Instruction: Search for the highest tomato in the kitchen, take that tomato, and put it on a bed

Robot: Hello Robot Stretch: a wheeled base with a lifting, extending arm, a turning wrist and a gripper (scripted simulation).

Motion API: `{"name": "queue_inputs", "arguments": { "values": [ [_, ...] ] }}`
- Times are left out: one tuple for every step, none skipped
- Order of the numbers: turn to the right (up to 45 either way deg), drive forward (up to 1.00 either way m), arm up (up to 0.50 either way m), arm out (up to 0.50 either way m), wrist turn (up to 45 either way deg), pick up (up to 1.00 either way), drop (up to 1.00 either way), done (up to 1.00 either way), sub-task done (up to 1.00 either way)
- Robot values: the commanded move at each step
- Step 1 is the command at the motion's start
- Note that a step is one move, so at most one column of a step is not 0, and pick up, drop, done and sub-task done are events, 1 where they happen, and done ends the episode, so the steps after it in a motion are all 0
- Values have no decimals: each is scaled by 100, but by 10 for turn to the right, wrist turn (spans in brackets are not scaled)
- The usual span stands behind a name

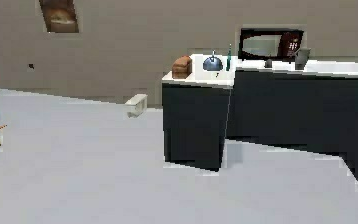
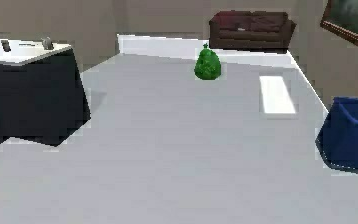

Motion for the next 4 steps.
{"name": "queue_inputs", "arguments": {
  "values": [
    [150,0,0,0,0,0,0,0,0],
    [0,10,0,0,0,0,0,0,0],
    [-450,0,0,0,0,0,0,0,0],
    [-390,0,0,0,0,0,0,0,0]
  ]
}}
